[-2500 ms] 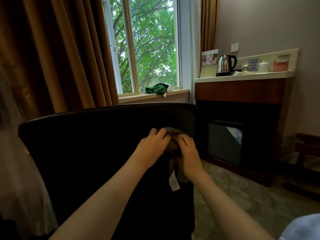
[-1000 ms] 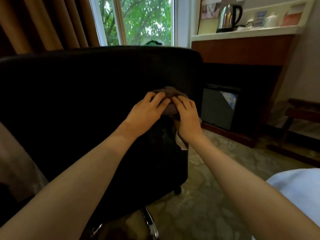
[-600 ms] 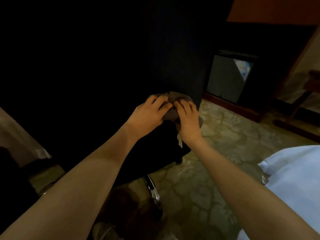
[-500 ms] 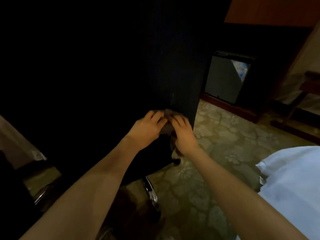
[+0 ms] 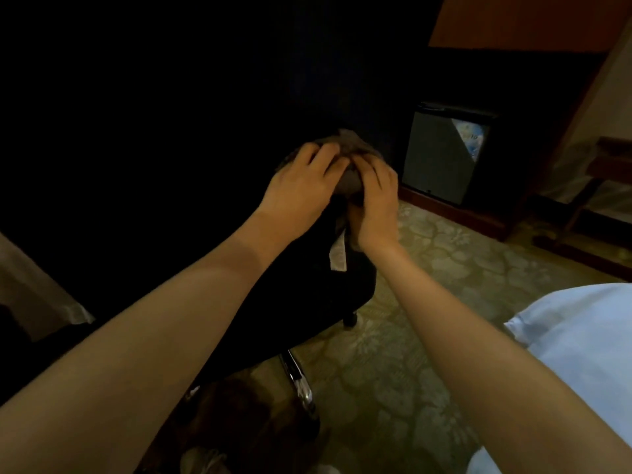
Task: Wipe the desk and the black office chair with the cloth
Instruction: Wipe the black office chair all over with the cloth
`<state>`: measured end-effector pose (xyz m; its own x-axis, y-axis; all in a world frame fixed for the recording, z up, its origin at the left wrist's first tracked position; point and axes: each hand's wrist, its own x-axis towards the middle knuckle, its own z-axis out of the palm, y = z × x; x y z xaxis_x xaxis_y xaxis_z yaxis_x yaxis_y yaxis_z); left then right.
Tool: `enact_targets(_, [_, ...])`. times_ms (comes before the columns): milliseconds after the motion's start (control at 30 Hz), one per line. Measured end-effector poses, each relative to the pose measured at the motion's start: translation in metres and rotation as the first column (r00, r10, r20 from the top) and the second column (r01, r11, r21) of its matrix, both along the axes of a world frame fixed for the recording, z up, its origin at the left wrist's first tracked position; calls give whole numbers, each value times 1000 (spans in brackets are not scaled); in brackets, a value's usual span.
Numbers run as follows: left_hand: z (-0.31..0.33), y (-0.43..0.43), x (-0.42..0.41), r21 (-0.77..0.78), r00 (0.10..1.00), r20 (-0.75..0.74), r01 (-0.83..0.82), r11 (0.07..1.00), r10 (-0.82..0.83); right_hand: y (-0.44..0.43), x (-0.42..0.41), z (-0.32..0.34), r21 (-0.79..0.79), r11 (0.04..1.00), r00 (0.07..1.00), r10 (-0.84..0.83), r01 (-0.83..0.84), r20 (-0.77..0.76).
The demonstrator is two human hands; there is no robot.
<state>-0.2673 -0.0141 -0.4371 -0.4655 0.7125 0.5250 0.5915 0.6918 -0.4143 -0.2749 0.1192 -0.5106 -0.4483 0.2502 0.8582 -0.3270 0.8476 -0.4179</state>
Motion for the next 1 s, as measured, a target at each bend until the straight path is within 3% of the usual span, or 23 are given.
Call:
enact_targets(167, [-30, -4, -7, -166, 996, -39, -85, 982, 80, -18, 1, -40, -120, 992, 989, 63, -47, 131])
enact_targets(233, [-48, -4, -6, -324, 989, 43, -123, 938, 144, -26, 5, -60, -154, 985, 980, 99, -72, 173])
enact_targets(333, [-67, -8, 3, -380, 974, 143, -111, 918, 176, -32, 16, -84, -216, 969, 936, 187, -125, 299])
enact_targets(433, [-87, -19, 2, -403, 917, 327, -86, 911, 231, -24, 25, -98, -147, 959, 723, 278, -241, 633])
enact_targets(500, [-98, -22, 5, -442, 877, 396, -77, 894, 271, -18, 27, -101, 6, 952, 584, 183, -307, 791])
enact_targets(533, [-100, -22, 8, -410, 868, 417, -86, 908, 271, -17, 29, -99, 49, 949, 596, 154, -310, 788])
enact_targets(600, [-97, -20, 10, -311, 861, 440, -119, 943, 254, -14, 34, -93, 58, 963, 730, 161, -265, 664])
enact_targets(700, [-75, -16, 12, -86, 952, 300, -43, 995, 67, -7, 30, -81, 18, 985, 911, 149, -169, 384])
enact_targets(733, [-70, -17, 8, -80, 960, 275, -32, 996, 53, -6, 26, -76, 22, 991, 941, 121, -135, 317])
enact_targets(867, [-67, -23, -3, -155, 980, 201, 29, 988, 3, -15, 4, -87, 74, 997, 975, 9, -26, 221])
enact_targets(1000, [-95, -29, -12, -195, 991, 132, 41, 980, -15, -38, -5, -119, -88, 995, 988, -43, 57, 150])
